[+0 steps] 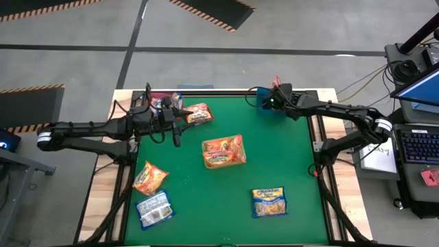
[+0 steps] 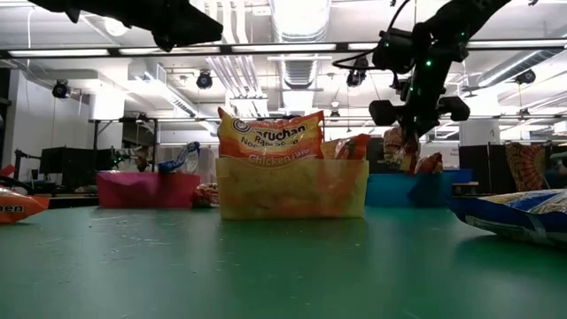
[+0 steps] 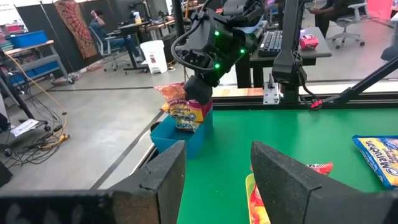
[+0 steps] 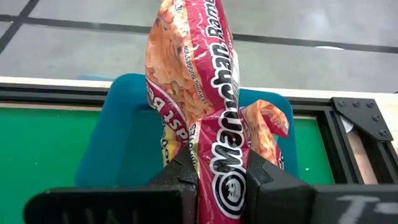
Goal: Sort Maruchan noodles
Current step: Put the red noodle pack into the blue bin
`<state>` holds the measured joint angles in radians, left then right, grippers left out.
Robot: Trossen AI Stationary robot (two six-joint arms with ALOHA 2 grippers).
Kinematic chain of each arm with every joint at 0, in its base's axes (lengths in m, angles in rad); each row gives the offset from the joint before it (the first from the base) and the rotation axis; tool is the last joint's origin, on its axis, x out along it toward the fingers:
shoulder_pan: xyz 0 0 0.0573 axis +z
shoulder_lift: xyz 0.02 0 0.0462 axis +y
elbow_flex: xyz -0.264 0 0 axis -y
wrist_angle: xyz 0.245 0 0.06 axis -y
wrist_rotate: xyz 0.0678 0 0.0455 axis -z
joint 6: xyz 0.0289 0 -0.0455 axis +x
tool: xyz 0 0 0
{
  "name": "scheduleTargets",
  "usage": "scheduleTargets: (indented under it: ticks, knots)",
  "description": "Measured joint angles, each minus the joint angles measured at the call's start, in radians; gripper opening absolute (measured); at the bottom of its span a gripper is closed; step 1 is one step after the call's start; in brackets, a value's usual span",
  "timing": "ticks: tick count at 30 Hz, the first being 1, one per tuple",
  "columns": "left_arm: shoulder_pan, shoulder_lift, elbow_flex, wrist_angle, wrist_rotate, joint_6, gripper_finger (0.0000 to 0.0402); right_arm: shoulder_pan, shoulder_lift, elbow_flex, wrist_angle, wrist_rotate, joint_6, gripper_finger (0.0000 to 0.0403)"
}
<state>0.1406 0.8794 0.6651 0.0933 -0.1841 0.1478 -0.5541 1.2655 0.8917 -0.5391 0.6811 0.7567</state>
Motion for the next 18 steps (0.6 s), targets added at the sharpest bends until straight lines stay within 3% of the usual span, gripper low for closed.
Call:
scheduleTargets:
  ticks: [18]
  knots:
    - [0.0, 0.006, 0.0, 0.003, 0.0, 0.004, 0.0164, -0.005, 0.054, -0.001, 0.051, 0.053, -0.015, 0.0038]
